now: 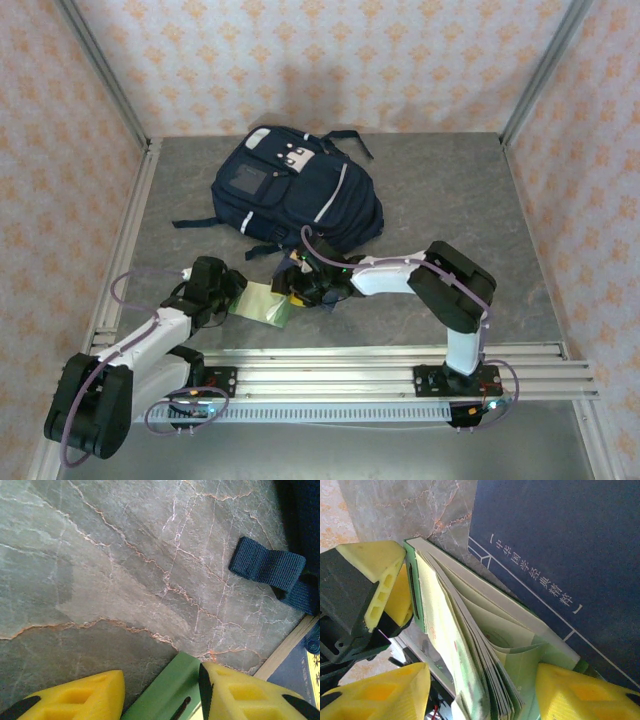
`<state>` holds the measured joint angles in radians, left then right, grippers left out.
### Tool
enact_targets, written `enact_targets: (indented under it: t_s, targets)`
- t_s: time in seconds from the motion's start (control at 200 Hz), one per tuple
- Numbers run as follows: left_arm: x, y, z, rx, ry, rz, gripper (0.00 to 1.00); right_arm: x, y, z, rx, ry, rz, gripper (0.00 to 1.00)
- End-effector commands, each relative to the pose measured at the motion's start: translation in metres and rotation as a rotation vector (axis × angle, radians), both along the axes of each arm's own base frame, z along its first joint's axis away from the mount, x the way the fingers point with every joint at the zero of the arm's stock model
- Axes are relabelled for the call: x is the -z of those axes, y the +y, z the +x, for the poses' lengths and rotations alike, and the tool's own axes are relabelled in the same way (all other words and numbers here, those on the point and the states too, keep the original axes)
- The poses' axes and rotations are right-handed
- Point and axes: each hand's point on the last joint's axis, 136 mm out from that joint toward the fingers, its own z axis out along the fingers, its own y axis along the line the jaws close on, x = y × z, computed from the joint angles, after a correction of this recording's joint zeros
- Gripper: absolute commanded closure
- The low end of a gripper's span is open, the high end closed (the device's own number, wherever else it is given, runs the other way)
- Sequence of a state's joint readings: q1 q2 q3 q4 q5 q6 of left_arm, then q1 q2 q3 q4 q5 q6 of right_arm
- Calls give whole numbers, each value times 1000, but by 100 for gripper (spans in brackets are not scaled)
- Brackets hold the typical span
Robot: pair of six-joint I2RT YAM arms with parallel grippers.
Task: Pack books, pencil case, and school supplies into a backpack
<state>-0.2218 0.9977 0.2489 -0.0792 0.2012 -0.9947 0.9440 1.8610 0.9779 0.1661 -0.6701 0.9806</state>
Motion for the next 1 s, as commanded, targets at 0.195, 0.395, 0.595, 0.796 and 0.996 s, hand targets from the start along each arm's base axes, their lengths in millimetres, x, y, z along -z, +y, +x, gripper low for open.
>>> enact_targets:
  t_s: [0.195,0.395,0.595,0.796,0.996]
  targets:
    - [10,-13,-17,73,59,-37,56,-11,-3,-1,-18,-65,-52,55]
    - [0,-7,-18,62,34,-11,56,-35,6,-3,-39,-82,24,55]
    - [1,-8,-18,61,36,-21,56,-59,27,-11,-67,-50,169,46]
    - [2,-10,-18,60,39,-29,56,-69,44,-9,-58,-10,294,44]
    - [2,-9,-17,63,37,-24,56,-55,52,-5,-52,10,298,40]
